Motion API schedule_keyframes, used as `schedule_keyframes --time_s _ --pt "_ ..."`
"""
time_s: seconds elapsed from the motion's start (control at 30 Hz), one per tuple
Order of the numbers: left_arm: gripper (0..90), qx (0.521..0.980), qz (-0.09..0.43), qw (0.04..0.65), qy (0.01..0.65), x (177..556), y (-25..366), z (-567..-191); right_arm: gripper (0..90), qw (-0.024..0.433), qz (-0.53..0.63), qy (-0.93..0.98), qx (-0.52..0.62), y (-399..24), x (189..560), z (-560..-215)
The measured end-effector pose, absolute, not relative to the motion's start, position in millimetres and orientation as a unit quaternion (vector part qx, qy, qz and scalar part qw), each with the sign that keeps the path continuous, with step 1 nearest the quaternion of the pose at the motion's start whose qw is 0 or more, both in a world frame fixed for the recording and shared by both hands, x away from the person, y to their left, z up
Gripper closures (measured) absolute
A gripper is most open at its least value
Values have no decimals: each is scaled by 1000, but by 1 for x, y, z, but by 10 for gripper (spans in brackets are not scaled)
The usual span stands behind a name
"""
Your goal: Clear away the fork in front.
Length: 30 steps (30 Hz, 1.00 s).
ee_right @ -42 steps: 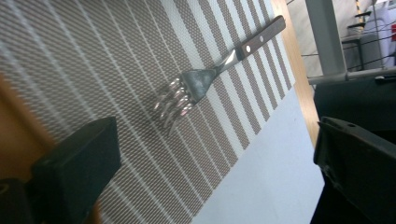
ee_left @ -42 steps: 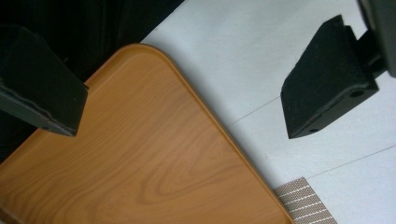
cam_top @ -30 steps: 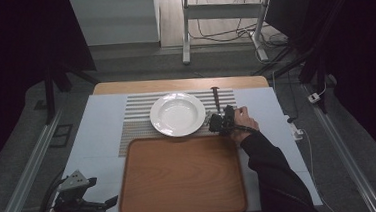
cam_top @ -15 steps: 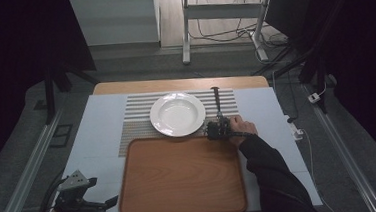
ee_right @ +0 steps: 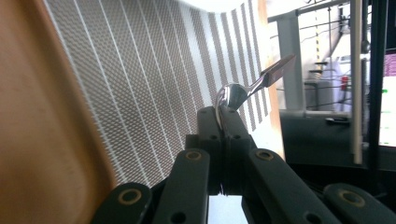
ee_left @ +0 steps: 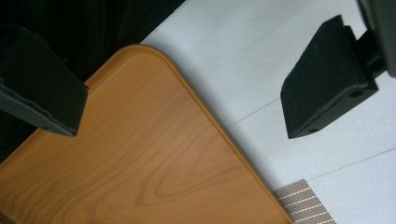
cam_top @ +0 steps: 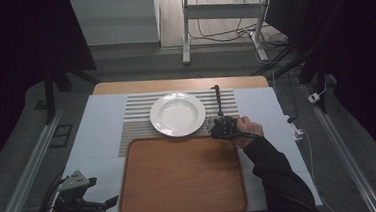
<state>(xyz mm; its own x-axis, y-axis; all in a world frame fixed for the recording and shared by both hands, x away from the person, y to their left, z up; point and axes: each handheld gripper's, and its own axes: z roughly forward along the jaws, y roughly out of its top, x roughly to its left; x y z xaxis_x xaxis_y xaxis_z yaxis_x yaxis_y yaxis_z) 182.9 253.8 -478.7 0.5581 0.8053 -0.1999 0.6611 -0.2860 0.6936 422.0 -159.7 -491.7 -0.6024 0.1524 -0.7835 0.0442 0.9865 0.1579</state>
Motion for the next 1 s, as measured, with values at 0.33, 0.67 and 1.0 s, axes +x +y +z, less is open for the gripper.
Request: schedule_keyframes --time_s 0.33,0.67,1.0 --pt "18 800 87 377 458 184 253 -479 900 387 175 897 120 -176 395 -463" --pt "20 797 85 385 458 184 255 -479 900 307 292 888 177 -198 373 -441" --pt "8 796 86 388 456 183 255 -478 900 226 374 876 202 -218 346 -431"
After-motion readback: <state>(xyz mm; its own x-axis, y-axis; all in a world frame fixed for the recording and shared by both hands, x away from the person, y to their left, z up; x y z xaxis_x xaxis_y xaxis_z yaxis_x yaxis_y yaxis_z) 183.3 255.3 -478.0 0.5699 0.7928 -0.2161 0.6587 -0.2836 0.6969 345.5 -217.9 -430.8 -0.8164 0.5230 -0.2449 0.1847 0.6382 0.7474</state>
